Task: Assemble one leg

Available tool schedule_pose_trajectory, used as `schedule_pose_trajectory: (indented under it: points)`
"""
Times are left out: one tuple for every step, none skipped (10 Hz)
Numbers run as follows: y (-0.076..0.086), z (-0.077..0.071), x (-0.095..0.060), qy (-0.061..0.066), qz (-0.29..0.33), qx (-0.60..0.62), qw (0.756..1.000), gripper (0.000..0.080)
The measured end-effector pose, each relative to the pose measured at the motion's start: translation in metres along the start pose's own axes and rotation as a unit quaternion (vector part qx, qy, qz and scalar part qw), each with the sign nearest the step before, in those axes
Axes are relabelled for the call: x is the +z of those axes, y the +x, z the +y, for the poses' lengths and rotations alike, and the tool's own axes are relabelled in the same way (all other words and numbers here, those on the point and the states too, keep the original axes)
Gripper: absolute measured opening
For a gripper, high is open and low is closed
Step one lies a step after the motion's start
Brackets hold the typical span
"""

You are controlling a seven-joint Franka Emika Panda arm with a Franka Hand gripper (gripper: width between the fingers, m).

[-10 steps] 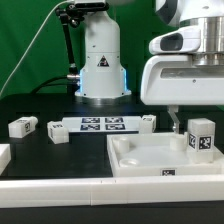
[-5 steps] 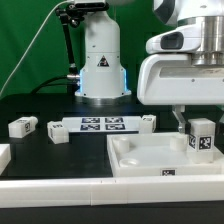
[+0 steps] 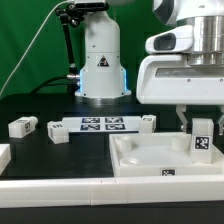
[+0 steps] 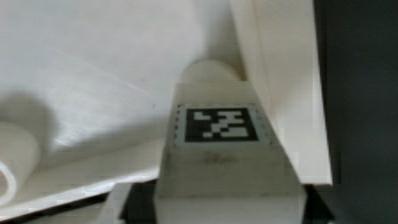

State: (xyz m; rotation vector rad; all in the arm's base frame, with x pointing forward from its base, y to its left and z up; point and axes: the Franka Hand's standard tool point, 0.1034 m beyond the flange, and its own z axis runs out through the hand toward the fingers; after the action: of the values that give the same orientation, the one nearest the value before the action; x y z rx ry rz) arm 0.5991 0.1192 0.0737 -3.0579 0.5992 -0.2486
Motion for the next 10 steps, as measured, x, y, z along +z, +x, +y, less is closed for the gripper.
schedule_pose_trajectory:
  points:
    - [-0.0004, 0.0013, 0.0004, 0.000, 0.000, 0.073, 0.997, 0.0290]
    - [-0.0006, 0.0019, 0.0003, -0.001, 0.001, 0.134, 0.991, 0.0290]
    - [-0.0011, 0.0025, 0.0002, -0.003, 0.002, 0.190, 0.982, 0.0290]
    - [-0.0014, 0.0025, 0.0001, -0.004, 0.003, 0.243, 0.970, 0.0291]
    - [-0.0015, 0.0029, 0.0001, -0.006, 0.005, 0.295, 0.955, 0.0291]
    - [-0.0018, 0.0033, 0.0001, -0.006, 0.005, 0.347, 0.938, 0.0291]
    - [-0.0020, 0.0042, 0.0000, -0.005, 0.004, 0.411, 0.912, 0.0291]
    - [-0.0024, 0.0042, 0.0001, -0.003, 0.002, 0.454, 0.891, 0.0292]
    - [-0.0018, 0.0054, 0.0006, 0.000, -0.003, 0.508, 0.861, 0.0294]
    - [0.0004, 0.0082, 0.0013, 0.007, -0.009, 0.550, 0.835, 0.0294]
